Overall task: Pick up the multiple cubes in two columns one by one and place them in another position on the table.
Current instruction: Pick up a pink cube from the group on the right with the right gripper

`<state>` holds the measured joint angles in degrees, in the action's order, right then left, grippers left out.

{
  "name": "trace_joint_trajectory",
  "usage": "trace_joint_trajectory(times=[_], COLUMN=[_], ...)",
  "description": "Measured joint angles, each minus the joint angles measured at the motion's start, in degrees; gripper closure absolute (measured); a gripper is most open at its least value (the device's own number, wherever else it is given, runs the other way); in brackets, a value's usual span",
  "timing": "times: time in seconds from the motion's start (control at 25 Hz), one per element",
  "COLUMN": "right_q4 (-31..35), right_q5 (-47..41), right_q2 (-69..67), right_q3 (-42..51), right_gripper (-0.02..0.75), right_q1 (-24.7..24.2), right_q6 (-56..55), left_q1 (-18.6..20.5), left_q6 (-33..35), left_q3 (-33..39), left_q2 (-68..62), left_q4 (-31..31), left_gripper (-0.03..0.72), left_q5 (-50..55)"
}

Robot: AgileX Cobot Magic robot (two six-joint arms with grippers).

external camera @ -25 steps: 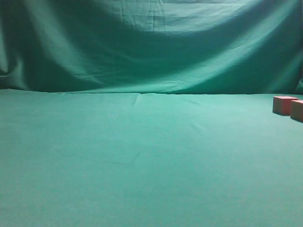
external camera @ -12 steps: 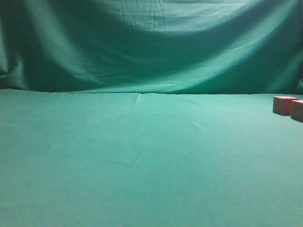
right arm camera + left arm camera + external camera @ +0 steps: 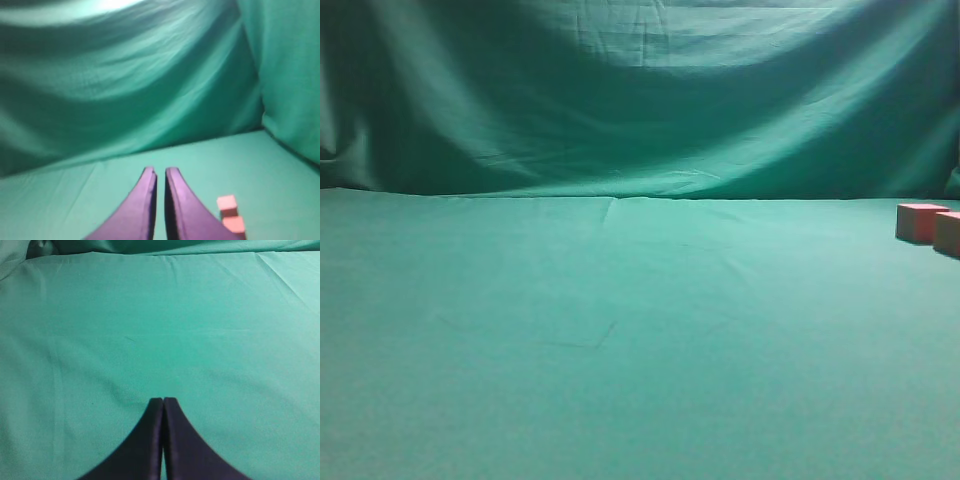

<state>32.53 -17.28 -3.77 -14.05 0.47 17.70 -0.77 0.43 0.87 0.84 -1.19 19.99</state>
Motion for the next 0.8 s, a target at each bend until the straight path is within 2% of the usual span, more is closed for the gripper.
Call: trace_joint_trajectory(times=[0.12,0.32,0.48,0.64,0.8], right_q4=[3.3,11.6,13.3,7.2,-9.4], right_q5=[-4.9,-5.4,-8.6,-19.8,-33.3], right_q2=[-5.0,-8.5,-10.5,-17.0,-27.2], right_q3=[-2.9,-3.5,-5.7,-12.2,-19.8], right_gripper=[0.688,0.688,0.688,0.688,0.688], right_q1=[0.0,0.0,0.0,0.0,0.0], right_q6=[1.0,1.1,6.8,9.6,-1.5], left_q1=[0.0,0.0,0.0,0.0,0.0], left_q6=[0.0,0.0,0.0,0.0,0.0], left_q3=[0.0,0.0,0.0,0.0,0.0], left_q2=[0.0,0.0,0.0,0.0,0.0], left_q4=[0.0,0.0,0.0,0.0,0.0], left_gripper=[0.688,0.688,0.688,0.688,0.688], left_q5=[0.0,0.0,0.0,0.0,0.0])
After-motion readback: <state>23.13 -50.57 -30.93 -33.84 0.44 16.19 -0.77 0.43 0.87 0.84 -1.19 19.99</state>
